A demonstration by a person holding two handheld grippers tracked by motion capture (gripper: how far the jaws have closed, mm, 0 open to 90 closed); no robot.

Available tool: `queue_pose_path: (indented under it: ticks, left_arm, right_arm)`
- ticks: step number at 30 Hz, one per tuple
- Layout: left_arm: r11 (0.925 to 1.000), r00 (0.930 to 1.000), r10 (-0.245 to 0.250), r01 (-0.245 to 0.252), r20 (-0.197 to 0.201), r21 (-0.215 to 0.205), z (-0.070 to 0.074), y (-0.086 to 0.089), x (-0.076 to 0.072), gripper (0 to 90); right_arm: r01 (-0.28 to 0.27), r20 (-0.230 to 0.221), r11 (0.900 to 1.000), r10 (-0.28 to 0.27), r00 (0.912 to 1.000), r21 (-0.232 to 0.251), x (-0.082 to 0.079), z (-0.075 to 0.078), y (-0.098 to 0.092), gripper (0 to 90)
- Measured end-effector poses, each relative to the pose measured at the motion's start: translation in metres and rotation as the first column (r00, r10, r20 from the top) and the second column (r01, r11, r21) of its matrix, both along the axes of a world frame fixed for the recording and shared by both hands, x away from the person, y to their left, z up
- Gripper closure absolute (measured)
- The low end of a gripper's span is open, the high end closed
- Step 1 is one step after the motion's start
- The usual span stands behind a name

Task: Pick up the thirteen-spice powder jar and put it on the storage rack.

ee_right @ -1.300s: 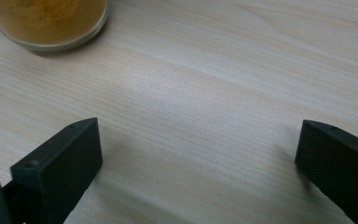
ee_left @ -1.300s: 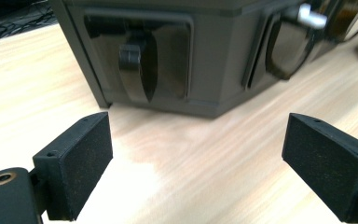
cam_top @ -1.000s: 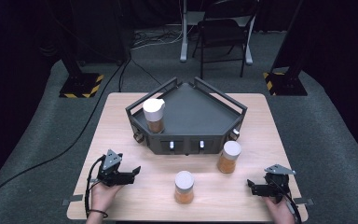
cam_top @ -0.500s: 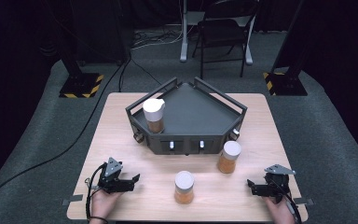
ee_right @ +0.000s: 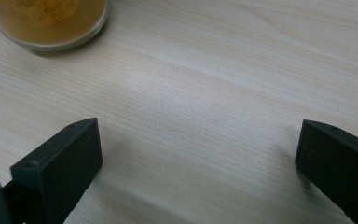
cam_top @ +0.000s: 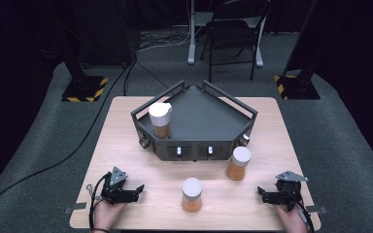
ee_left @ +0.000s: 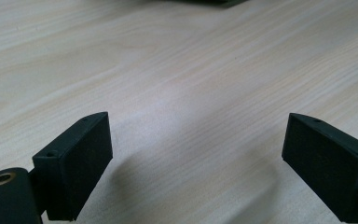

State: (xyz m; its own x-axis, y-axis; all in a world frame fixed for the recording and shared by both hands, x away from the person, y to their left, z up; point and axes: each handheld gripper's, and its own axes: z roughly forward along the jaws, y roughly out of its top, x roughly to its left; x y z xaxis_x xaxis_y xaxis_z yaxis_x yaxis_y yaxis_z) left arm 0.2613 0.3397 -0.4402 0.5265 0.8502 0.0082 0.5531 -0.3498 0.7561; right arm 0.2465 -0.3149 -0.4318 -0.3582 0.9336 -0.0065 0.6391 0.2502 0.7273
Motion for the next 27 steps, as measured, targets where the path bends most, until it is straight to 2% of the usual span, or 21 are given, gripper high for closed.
queue_pose_path:
  ticks: [1,7,27]
  left_arm:
    - [0.9999,0.9999,0.0,0.001,-0.011,0.012,0.0013,-0.0011,0.0016,7.7]
    - [0.9999,0.9992,0.012,-0.012,-0.038,0.002,0.0022,0.0001,0.0048,6.5]
    - [0.9999,0.999,0.012,-0.011,-0.042,0.008,0.0027,0.0002,0.0043,4.2]
  right_arm:
    - [0.0,-0.001,1.0,0.0,1.0,0.0,0.0,0.0001,0.0001,0.0]
    - [0.0,0.0,1.0,0.0,1.0,0.0,0.0,0.0,0.0,0.0]
    - [0.003,0.0,1.0,-0.003,1.0,0.001,-0.0003,0.0,0.0005,0.0]
